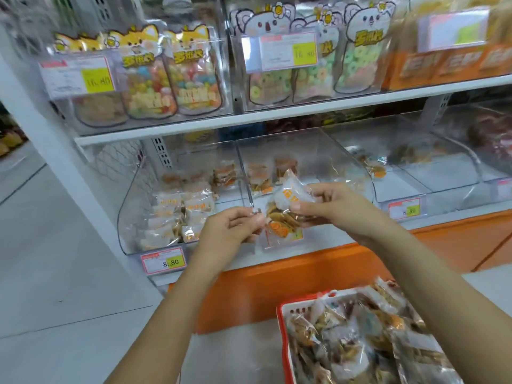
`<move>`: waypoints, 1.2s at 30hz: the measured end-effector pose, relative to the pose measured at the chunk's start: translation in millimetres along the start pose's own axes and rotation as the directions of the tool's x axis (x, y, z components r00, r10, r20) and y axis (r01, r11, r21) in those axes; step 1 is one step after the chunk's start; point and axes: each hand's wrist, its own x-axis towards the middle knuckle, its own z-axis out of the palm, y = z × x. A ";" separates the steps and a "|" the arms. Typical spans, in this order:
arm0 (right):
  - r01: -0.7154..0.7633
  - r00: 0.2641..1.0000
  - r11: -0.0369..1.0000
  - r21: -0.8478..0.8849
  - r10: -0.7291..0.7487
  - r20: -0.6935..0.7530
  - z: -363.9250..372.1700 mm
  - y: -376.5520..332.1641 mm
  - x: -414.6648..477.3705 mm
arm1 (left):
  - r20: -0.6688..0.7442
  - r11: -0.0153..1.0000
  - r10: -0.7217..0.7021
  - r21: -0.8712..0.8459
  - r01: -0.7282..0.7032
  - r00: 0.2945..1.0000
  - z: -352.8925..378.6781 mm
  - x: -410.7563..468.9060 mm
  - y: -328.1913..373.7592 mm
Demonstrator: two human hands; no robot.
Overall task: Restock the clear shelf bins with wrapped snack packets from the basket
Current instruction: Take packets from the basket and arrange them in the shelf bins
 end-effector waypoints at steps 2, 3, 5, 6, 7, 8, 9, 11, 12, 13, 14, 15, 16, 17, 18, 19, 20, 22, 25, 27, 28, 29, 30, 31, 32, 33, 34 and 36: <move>0.046 0.993 0.994 -0.101 -0.056 -0.102 11.8 -10.9 33.8 | -0.188 0.956 0.107 0.290 -0.049 0.976 -18.1 18.0 -9.9; 0.057 0.986 0.979 -0.197 -0.086 -0.144 19.3 -16.4 52.6 | -0.233 0.868 0.177 0.495 -0.040 0.956 -27.4 26.1 -15.6; 0.051 0.974 0.910 -0.412 -0.136 -0.182 39.6 -27.5 89.5 | -0.215 0.666 0.222 0.746 0.013 0.951 -42.1 38.7 -27.7; 0.032 0.974 0.871 -0.491 -0.137 -0.181 51.2 -32.8 106.2 | -0.190 0.606 0.203 0.795 0.030 0.961 -47.0 43.4 -34.4; 0.012 0.978 0.828 -0.560 -0.125 -0.164 63.3 -36.8 121.9 | -0.170 0.579 0.178 0.814 0.037 0.969 -49.8 46.9 -40.3; -0.001 0.982 0.772 -0.636 -0.118 -0.144 75.0 -39.1 137.0 | -0.159 0.575 0.160 0.817 0.039 0.974 -52.2 48.9 -44.3; -0.018 0.985 0.698 -0.716 -0.111 -0.132 84.9 -39.7 152.8 | -0.156 0.585 0.154 0.810 0.037 0.976 -54.6 51.5 -47.5; -0.034 0.988 0.575 -0.817 -0.102 -0.113 99.4 -39.1 183.2 | -0.175 0.610 0.165 0.791 0.038 0.971 -58.9 56.7 -50.8; -0.048 0.992 0.550 -0.834 -0.073 -0.105 104.6 -38.9 197.1 | -0.184 0.618 0.171 0.786 0.040 0.968 -60.1 58.9 -51.1; -0.060 0.995 0.540 -0.840 -0.030 -0.090 108.6 -39.6 209.6 | -0.184 0.617 0.174 0.786 0.038 0.967 -60.4 61.3 -51.0; -0.066 0.997 0.526 -0.848 0.006 -0.073 112.4 -39.8 219.7 | -0.176 0.610 0.174 0.792 0.034 0.969 -60.6 63.7 -52.2; -0.055 0.998 0.508 -0.860 0.015 -0.055 115.2 -39.5 228.8 | -0.167 0.598 0.180 0.801 0.027 0.969 -60.1 65.2 -53.7; -0.028 1.000 0.487 -0.873 0.004 -0.030 117.1 -38.4 238.0 | -0.162 0.587 0.186 0.809 0.022 0.969 -59.9 66.1 -55.4; 0.000 1.000 0.468 -0.884 -0.013 -0.007 117.6 -35.7 247.2 | -0.156 0.576 0.197 0.817 0.014 0.968 -59.9 66.7 -57.2; 0.001 1.000 0.469 -0.883 -0.013 -0.006 117.8 -31.6 254.8 | -0.151 0.566 0.209 0.825 0.006 0.966 -60.6 67.1 -58.2; -0.002 1.000 0.468 -0.884 -0.018 -0.012 117.9 -25.8 262.0 | -0.147 0.556 0.224 0.831 -0.003 0.963 -60.7 68.0 -59.1; -0.009 0.999 0.464 -0.886 -0.024 -0.023 118.3 -19.3 267.2 | -0.149 0.554 0.235 0.833 -0.007 0.960 -60.1 67.7 -59.3; -0.025 0.998 0.455 -0.890 -0.041 -0.049 121.5 -10.3 273.6 | -0.159 0.559 0.244 0.829 -0.005 0.957 -58.3 66.9 -57.0; -0.030 0.996 0.385 -0.922 -0.062 -0.058 128.7 -1.6 278.6 | -0.154 0.543 0.239 0.839 -0.001 0.959 -57.2 66.7 -56.4; -0.047 0.994 0.346 -0.937 -0.074 -0.077 132.1 2.9 281.2 | -0.158 0.552 0.234 0.834 0.003 0.959 -58.3 67.4 -58.3; -0.058 0.992 0.337 -0.940 -0.085 -0.092 133.5 4.4 281.5 | -0.162 0.561 0.229 0.828 0.006 0.960 -58.8 67.2 -58.4; -0.073 0.989 0.331 -0.941 -0.100 -0.112 134.4 3.8 280.0 | -0.164 0.570 0.228 0.821 0.005 0.960 -59.2 66.8 -57.9; -0.081 0.983 0.315 -0.946 -0.132 -0.128 135.1 3.6 278.3 | -0.162 0.575 0.229 0.818 0.001 0.960 -59.6 66.6 -57.5; -0.085 0.979 0.315 -0.945 -0.151 -0.138 135.2 3.1 277.4 | -0.156 0.573 0.232 0.820 -0.005 0.960 -59.9 66.8 -57.3; -0.086 0.978 0.312 -0.946 -0.155 -0.140 135.9 3.0 277.6 | -0.145 0.566 0.231 0.824 -0.012 0.962 -60.9 67.3 -57.5; -0.078 0.980 0.289 -0.954 -0.154 -0.127 136.4 2.6 275.1 | -0.134 0.563 0.234 0.826 -0.022 0.963 -61.9 67.1 -57.6; -0.060 0.983 0.280 -0.958 -0.148 -0.105 136.2 0.8 271.7 | -0.125 0.564 0.244 0.825 -0.035 0.962 -63.3 66.8 -58.1; -0.006 0.994 0.297 -0.955 -0.102 -0.038 134.2 -7.1 257.4 | -0.093 0.554 0.301 0.827 -0.095 0.949 -64.9 63.9 -58.6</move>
